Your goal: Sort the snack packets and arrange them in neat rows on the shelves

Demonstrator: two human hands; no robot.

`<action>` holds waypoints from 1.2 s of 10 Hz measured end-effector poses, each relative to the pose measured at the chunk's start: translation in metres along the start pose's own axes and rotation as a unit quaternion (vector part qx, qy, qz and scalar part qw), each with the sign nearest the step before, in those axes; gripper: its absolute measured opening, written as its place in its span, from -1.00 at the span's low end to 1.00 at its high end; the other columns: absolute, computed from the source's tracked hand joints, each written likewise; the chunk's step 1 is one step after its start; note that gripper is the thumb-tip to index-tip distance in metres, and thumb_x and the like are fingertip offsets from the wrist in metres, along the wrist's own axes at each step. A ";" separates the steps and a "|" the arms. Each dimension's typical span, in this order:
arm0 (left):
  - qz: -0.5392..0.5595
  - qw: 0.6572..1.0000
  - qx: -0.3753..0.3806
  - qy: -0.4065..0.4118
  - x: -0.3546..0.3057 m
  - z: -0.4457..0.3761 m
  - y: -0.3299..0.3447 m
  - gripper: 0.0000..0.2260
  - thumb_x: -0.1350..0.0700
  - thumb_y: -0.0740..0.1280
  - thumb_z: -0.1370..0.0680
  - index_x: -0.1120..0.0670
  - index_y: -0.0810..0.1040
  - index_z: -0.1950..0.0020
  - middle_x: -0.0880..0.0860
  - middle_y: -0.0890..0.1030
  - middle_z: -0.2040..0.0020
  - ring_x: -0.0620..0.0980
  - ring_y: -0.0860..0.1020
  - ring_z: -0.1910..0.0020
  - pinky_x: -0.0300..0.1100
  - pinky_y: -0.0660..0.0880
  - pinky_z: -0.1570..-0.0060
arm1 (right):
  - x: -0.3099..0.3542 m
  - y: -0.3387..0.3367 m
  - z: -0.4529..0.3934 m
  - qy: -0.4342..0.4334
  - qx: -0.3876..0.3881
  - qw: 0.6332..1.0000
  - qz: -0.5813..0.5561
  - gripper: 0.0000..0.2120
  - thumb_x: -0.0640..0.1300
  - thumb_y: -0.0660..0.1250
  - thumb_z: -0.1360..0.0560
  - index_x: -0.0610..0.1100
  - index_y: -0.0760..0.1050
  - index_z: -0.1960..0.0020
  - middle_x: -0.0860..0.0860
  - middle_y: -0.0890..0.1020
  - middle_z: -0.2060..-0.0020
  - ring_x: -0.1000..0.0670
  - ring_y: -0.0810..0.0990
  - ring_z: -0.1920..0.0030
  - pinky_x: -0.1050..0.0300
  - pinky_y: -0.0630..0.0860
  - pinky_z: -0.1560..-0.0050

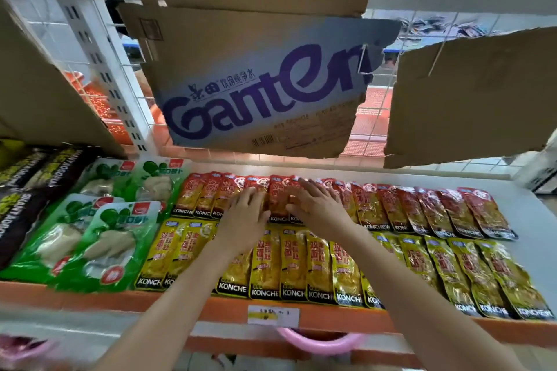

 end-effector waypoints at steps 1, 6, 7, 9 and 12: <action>0.039 0.999 0.006 0.030 -0.036 0.006 0.005 -0.53 -0.08 0.07 -0.63 0.04 0.12 -0.51 0.02 0.04 -0.53 0.06 0.03 -0.51 0.00 0.01 -0.47 | -0.032 -0.006 0.024 0.044 0.002 0.999 0.014 -0.54 0.16 0.07 -0.59 0.18 0.15 -0.47 0.09 0.01 -0.53 -0.02 -0.10 -0.52 -0.15 -0.08 -0.47; -0.072 0.979 0.101 0.163 -0.171 0.029 0.072 -0.46 -0.24 0.02 -0.58 -0.06 0.09 -0.51 0.01 -0.02 -0.55 -0.01 -0.11 -0.52 0.01 -0.17 -0.49 | -0.164 -0.037 0.170 0.234 -0.054 0.970 0.033 -0.58 0.13 0.08 -0.58 0.06 0.25 -0.40 -0.01 0.24 -0.38 -0.09 0.15 -0.41 -0.11 0.17 -0.35; -0.044 0.985 0.090 0.142 -0.179 0.032 0.074 -0.50 -0.19 0.04 -0.60 -0.06 0.11 -0.51 0.02 0.00 -0.55 0.00 -0.09 -0.52 0.01 -0.12 -0.49 | -0.175 -0.049 0.187 0.233 -0.109 0.966 0.022 -0.59 0.12 0.08 -0.58 0.08 0.25 -0.41 0.04 0.22 -0.40 -0.05 0.14 -0.41 -0.07 0.15 -0.36; -0.013 0.991 -0.016 0.134 -0.205 0.061 0.059 -0.62 -0.12 0.16 -0.58 0.02 0.38 -0.33 0.04 0.31 -0.33 0.04 0.26 -0.33 -0.05 0.24 -0.32 | -0.211 -0.048 0.223 0.287 -0.084 0.953 0.049 -0.59 0.15 0.07 -0.57 0.04 0.29 -0.37 -0.03 0.24 -0.39 -0.11 0.16 -0.40 -0.08 0.17 -0.35; 0.058 0.988 -0.136 0.052 -0.164 0.106 0.016 -0.74 0.09 0.27 -0.53 0.12 0.52 -0.19 0.05 0.49 -0.10 0.05 0.47 -0.13 -0.10 0.41 -0.14 | -0.122 -0.056 0.199 0.035 -0.069 0.997 0.012 -0.64 0.00 0.14 -0.59 -0.06 0.34 -0.36 -0.02 0.31 -0.31 -0.06 0.26 -0.34 0.12 0.23 -0.28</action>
Point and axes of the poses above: each hand's wrist, its own z-axis away from the middle knuckle, its own y-axis out of the palm, x = y × z, the point moved 10 cm from there along -z, towards the middle knuckle
